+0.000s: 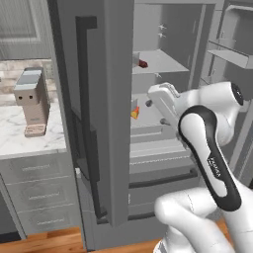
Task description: Retrieve the sausage and cheese from the fridge and place them on the cutting board on the counter.
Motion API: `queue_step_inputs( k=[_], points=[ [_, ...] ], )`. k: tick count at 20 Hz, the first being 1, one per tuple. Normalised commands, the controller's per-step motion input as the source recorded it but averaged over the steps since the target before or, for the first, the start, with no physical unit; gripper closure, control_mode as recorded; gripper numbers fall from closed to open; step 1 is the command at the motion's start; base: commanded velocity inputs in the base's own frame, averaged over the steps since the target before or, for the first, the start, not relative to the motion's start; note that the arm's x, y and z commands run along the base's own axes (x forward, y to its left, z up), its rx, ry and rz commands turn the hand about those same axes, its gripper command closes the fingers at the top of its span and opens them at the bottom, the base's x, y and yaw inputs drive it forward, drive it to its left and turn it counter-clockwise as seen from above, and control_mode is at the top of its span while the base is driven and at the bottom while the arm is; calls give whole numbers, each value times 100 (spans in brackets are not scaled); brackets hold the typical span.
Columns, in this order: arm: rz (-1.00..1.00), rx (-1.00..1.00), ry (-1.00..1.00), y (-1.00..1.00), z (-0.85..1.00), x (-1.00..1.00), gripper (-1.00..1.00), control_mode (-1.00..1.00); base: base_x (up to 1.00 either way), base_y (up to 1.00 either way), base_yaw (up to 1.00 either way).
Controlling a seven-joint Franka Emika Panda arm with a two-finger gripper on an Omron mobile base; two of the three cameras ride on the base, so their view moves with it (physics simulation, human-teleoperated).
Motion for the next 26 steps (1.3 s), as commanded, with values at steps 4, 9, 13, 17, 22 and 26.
queue_step_inputs(
  k=[4, 9, 13, 17, 22, 26],
  points=[
    [7, 0, 13, 0, -23, 64, -100, -100, 0, 0, 0],
    [6, 0, 8, 0, -19, 70, -100, -100, 0, 0, 0],
    [7, 0, 0, 0, -36, 76, -100, -100, 0, 0, 0],
    [10, 0, 0, 2, -40, 76, -100, -100, 0, 0, 0],
    [18, 0, 1, 48, -37, 77, -100, -100, 0, 0, 0],
    [18, 0, 0, 42, -22, 48, -100, -100, 0, 0, 0]
  ],
)
